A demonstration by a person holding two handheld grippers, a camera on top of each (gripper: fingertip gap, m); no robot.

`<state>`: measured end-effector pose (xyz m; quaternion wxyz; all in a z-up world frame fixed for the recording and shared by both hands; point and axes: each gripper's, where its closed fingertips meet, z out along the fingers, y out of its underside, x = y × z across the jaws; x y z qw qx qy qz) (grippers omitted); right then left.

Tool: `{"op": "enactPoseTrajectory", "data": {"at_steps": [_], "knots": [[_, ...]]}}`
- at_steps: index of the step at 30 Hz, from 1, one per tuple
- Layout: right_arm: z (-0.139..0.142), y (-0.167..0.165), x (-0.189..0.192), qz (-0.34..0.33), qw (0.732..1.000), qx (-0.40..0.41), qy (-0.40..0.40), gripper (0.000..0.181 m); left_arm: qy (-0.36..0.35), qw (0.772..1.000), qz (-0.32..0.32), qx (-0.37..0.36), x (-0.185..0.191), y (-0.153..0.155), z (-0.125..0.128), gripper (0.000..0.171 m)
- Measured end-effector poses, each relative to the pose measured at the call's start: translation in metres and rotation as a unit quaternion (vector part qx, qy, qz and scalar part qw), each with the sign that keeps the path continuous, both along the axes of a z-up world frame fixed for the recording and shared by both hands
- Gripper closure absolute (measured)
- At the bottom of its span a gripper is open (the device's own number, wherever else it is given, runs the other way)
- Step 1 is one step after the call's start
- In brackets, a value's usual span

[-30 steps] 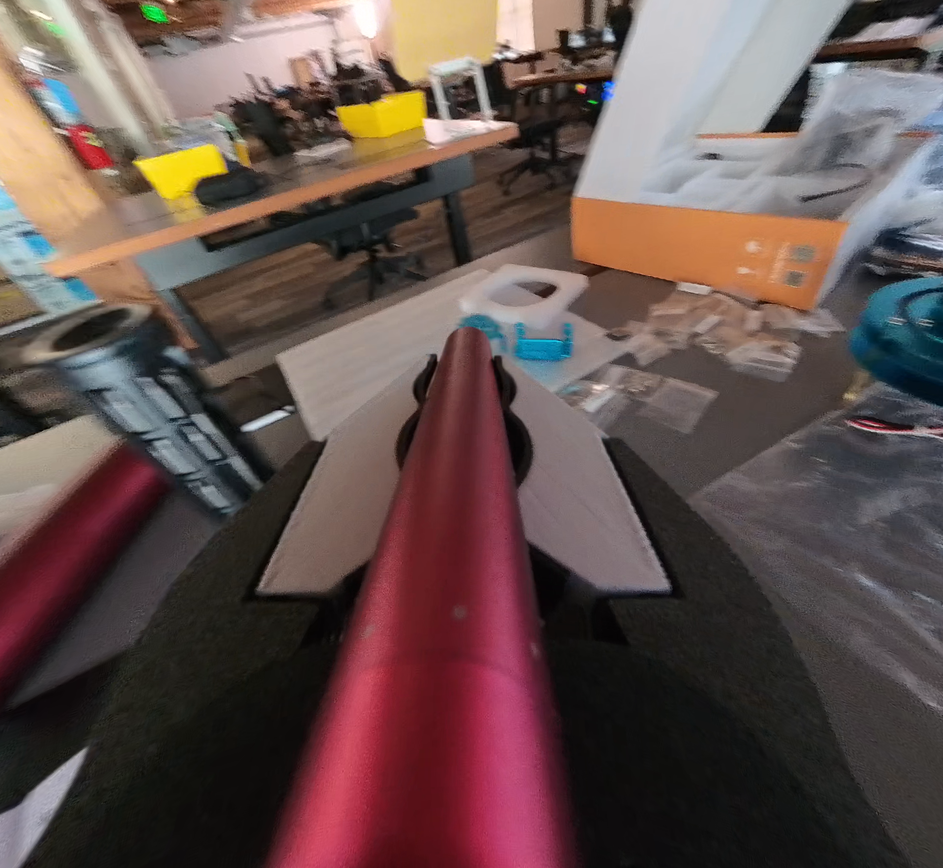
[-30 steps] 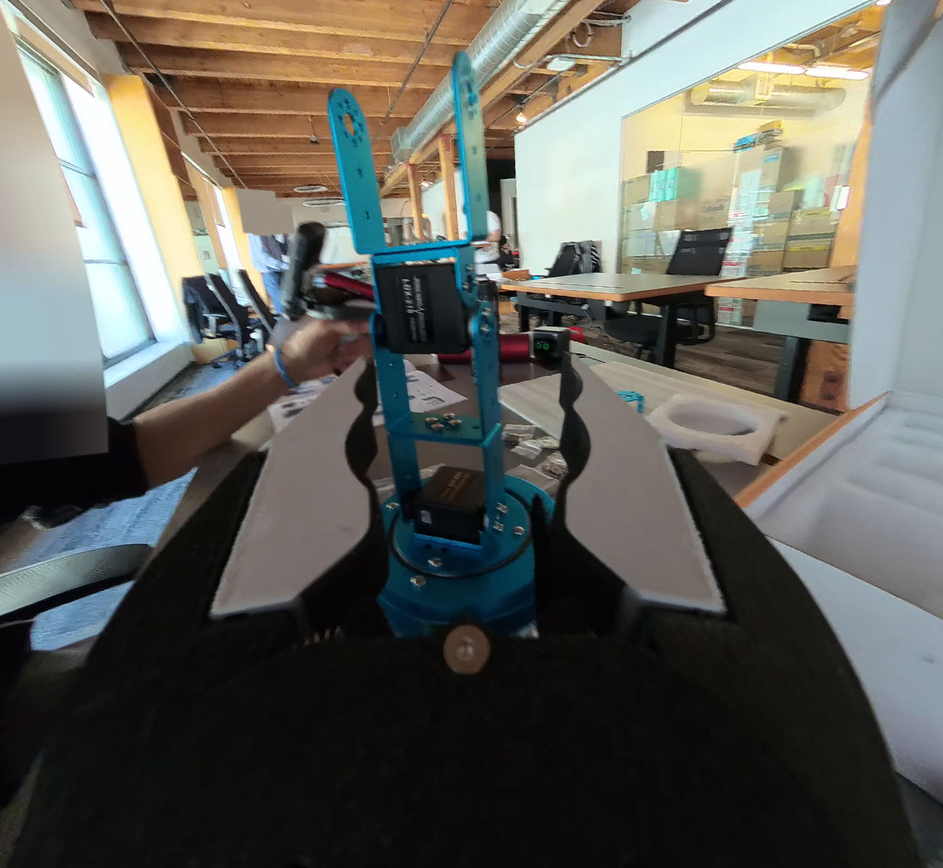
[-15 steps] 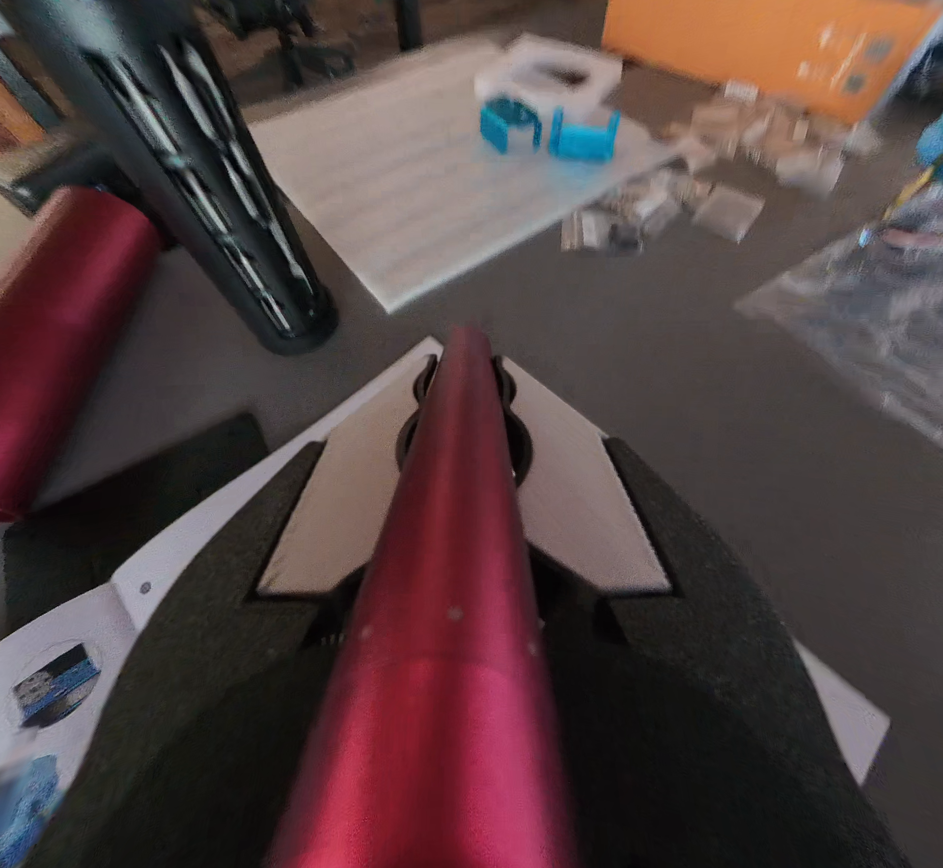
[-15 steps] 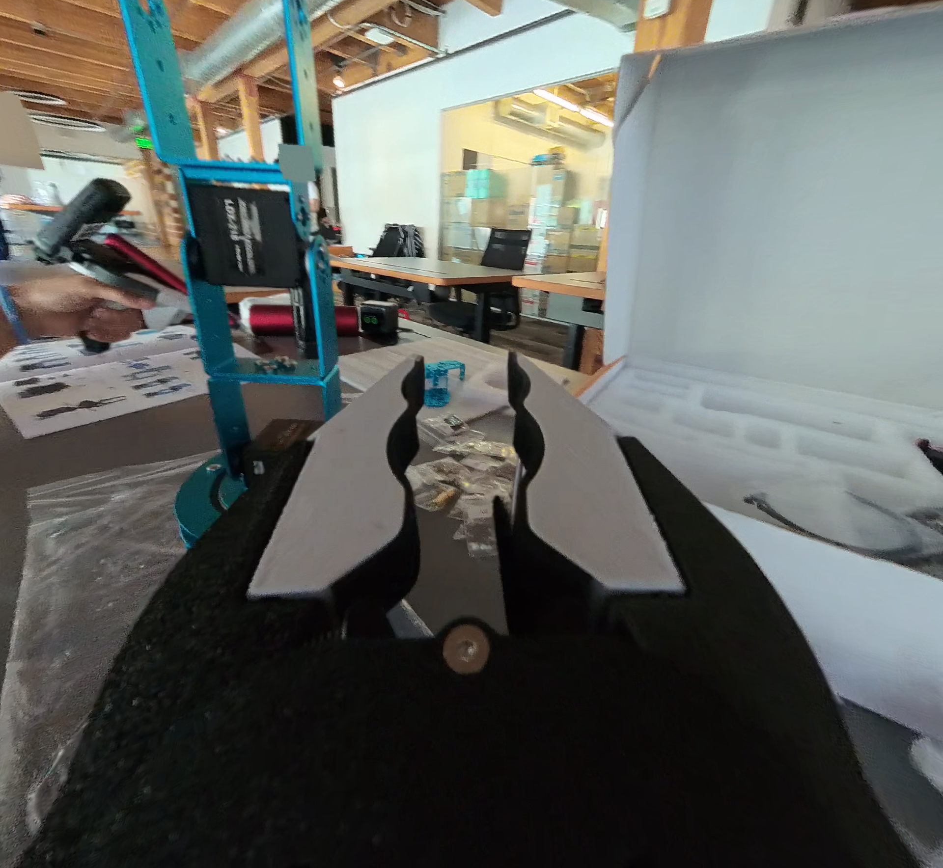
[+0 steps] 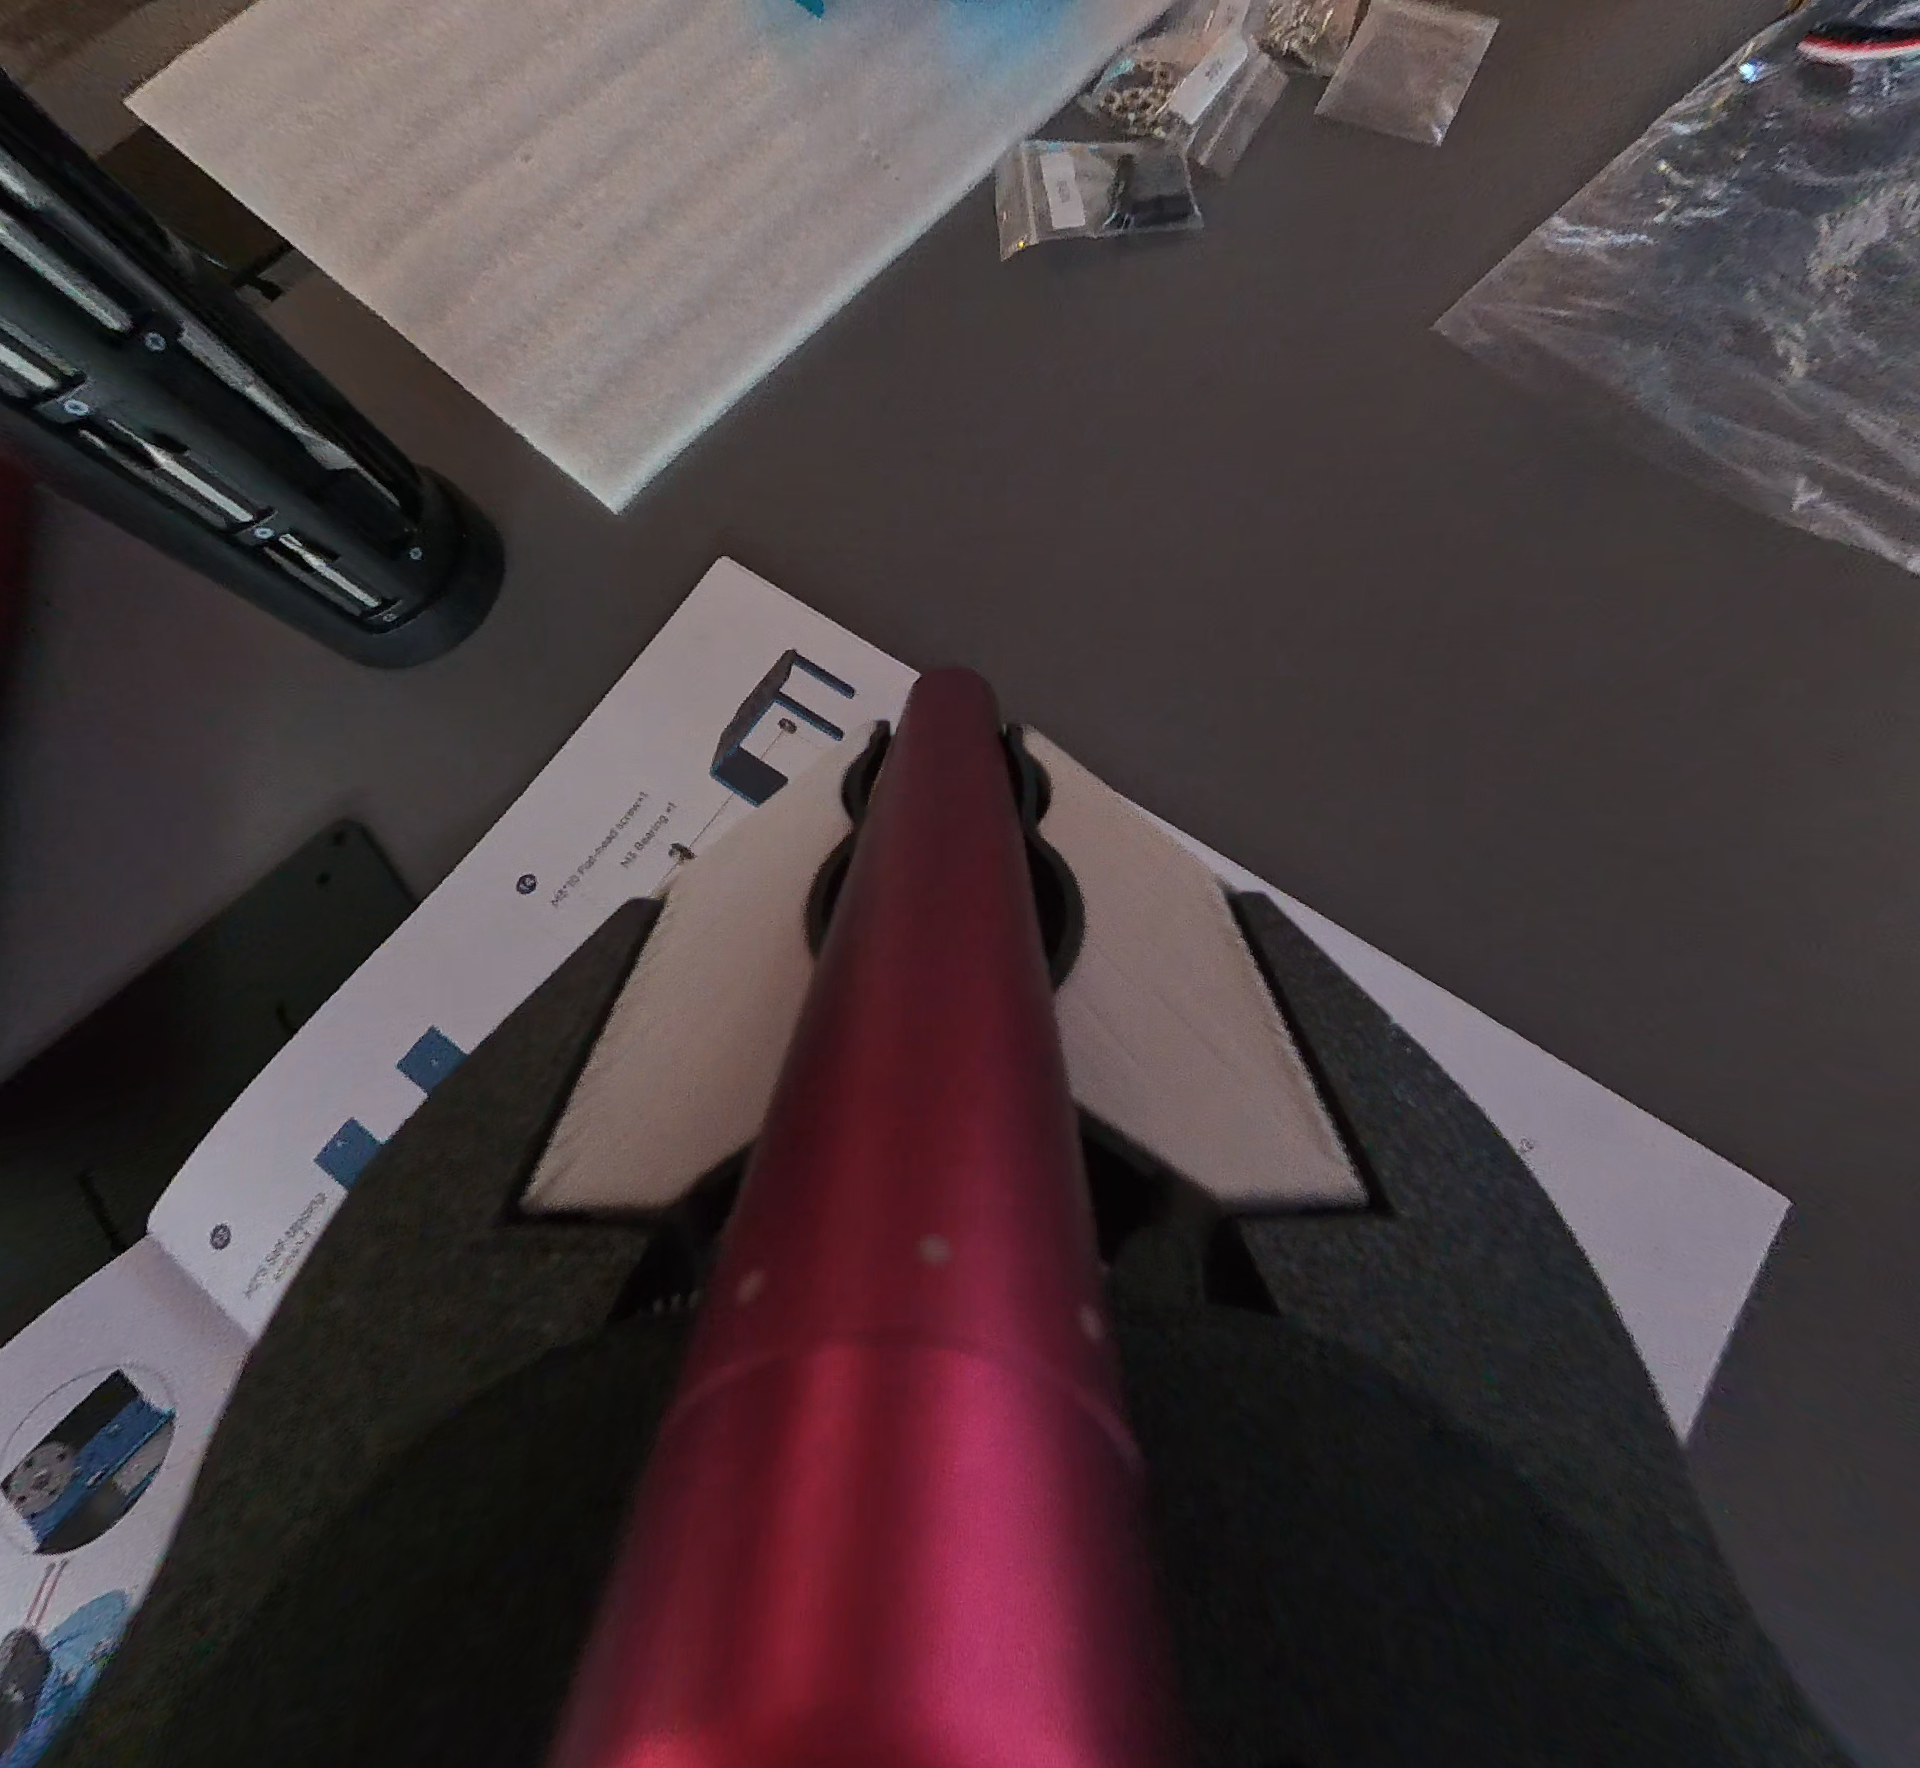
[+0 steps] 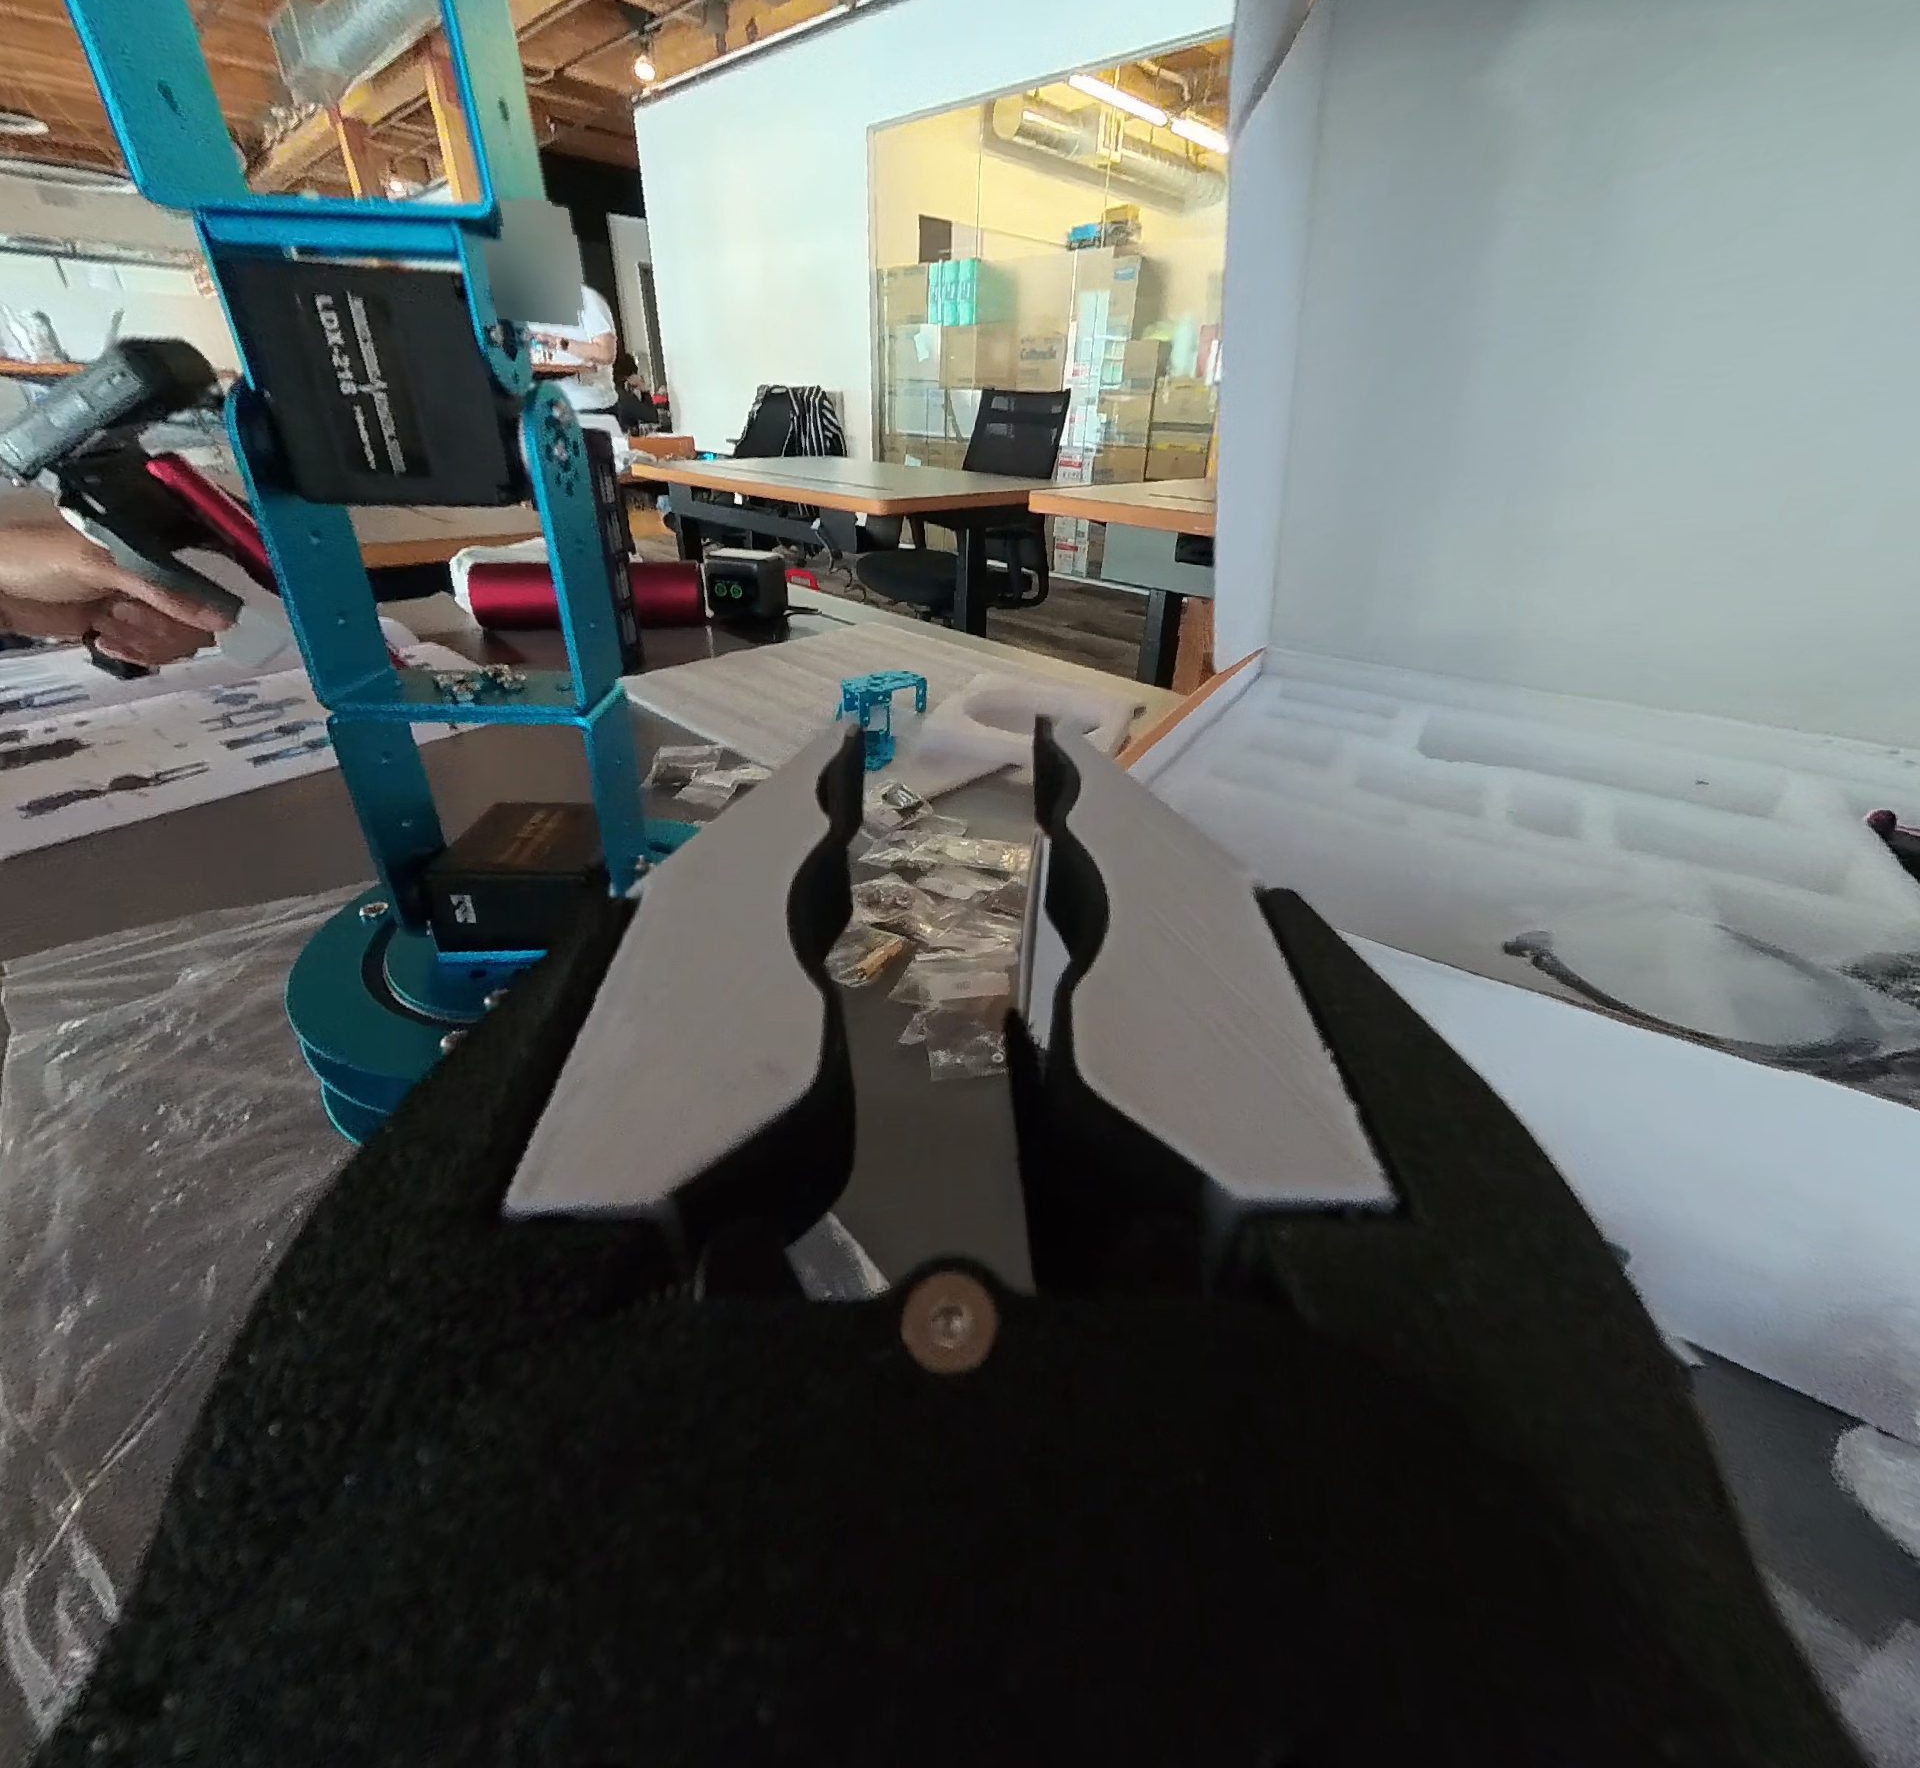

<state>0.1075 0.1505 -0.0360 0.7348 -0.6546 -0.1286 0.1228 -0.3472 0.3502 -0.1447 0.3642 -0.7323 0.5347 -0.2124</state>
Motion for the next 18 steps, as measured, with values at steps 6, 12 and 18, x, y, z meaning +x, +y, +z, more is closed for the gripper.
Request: {"op": "enactPoseTrajectory", "data": {"at_steps": [6, 12, 18], "knots": [[-0.006, 0.002, -0.009, 0.01, 1.0, -0.01, -0.014, 0.151, 0.001, 1.0, 0.004, 0.002, -0.006, -0.001, 0.002, 0.151], [0.007, -0.004, -0.005, 0.006, 1.0, 0.009, 0.0, 0.151, -0.005, 1.0, 0.002, 0.004, -0.008, -0.002, 0.006, 0.15], [0.081, -0.08, -0.012, -0.045, 0.989, 0.134, 0.049, 0.148, -0.164, 0.984, -0.064, -0.014, 0.022, -0.027, 0.058, 0.151]]}}
